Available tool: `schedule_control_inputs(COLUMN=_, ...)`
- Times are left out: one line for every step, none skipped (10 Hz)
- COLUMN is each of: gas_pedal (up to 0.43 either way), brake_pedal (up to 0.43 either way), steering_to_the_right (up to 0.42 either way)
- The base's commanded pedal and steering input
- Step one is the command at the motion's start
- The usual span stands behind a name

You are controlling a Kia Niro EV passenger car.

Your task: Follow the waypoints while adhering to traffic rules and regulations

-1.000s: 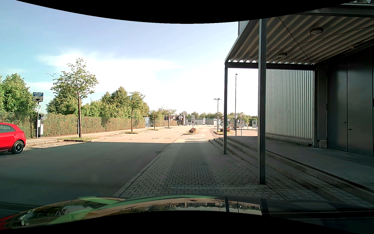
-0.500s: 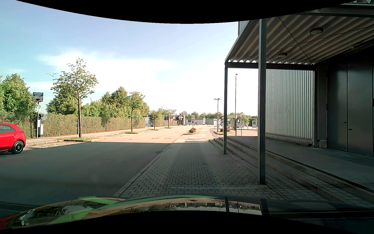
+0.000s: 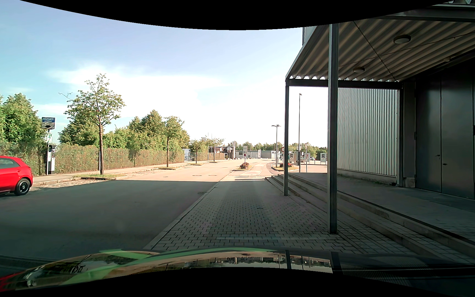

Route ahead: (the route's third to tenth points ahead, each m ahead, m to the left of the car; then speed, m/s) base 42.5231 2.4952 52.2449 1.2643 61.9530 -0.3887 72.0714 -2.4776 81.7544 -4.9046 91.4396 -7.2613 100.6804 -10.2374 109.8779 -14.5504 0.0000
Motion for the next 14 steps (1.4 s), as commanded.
schedule_control_inputs(gas_pedal=0.000, brake_pedal=0.348, steering_to_the_right=-0.067)
schedule_control_inputs(gas_pedal=0.000, brake_pedal=0.348, steering_to_the_right=-0.068)
schedule_control_inputs(gas_pedal=0.000, brake_pedal=0.348, steering_to_the_right=-0.067)
schedule_control_inputs(gas_pedal=0.000, brake_pedal=0.348, steering_to_the_right=-0.067)
schedule_control_inputs(gas_pedal=0.000, brake_pedal=0.348, steering_to_the_right=-0.068)
schedule_control_inputs(gas_pedal=0.000, brake_pedal=0.348, steering_to_the_right=-0.067)
schedule_control_inputs(gas_pedal=0.000, brake_pedal=0.348, steering_to_the_right=-0.068)
schedule_control_inputs(gas_pedal=0.000, brake_pedal=0.348, steering_to_the_right=-0.067)
schedule_control_inputs(gas_pedal=0.000, brake_pedal=0.348, steering_to_the_right=-0.068)
schedule_control_inputs(gas_pedal=0.000, brake_pedal=0.348, steering_to_the_right=-0.068)
schedule_control_inputs(gas_pedal=0.000, brake_pedal=0.348, steering_to_the_right=-0.068)
schedule_control_inputs(gas_pedal=0.000, brake_pedal=0.348, steering_to_the_right=-0.068)
schedule_control_inputs(gas_pedal=0.000, brake_pedal=0.348, steering_to_the_right=-0.068)
schedule_control_inputs(gas_pedal=0.000, brake_pedal=0.348, steering_to_the_right=-0.067)
